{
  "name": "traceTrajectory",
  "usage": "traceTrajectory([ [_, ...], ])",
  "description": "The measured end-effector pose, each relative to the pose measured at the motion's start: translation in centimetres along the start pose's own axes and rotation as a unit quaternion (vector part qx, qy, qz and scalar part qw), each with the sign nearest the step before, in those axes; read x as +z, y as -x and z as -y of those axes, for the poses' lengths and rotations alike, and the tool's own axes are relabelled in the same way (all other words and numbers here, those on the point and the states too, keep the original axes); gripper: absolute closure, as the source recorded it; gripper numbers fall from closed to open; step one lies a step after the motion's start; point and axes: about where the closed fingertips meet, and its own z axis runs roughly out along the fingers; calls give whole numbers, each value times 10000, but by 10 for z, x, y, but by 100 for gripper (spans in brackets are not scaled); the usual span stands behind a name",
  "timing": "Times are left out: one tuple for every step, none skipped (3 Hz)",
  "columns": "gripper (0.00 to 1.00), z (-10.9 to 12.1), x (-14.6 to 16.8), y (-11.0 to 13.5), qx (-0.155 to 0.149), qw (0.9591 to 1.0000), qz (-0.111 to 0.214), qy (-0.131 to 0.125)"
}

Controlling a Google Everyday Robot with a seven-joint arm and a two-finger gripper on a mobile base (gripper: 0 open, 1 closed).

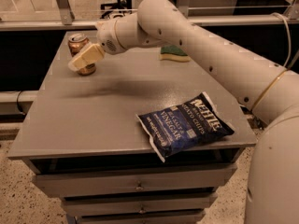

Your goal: Pick orange can

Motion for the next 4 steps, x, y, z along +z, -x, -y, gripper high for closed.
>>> traceTrajectory([
  [0, 8, 30, -2, 152, 9994, 318, 77],
  [0, 6, 45, -8, 247, 9987, 415, 153],
  [21, 5, 59, -20, 344, 9980, 490, 219],
  [45, 5, 61, -31, 406, 9976, 514, 218],
])
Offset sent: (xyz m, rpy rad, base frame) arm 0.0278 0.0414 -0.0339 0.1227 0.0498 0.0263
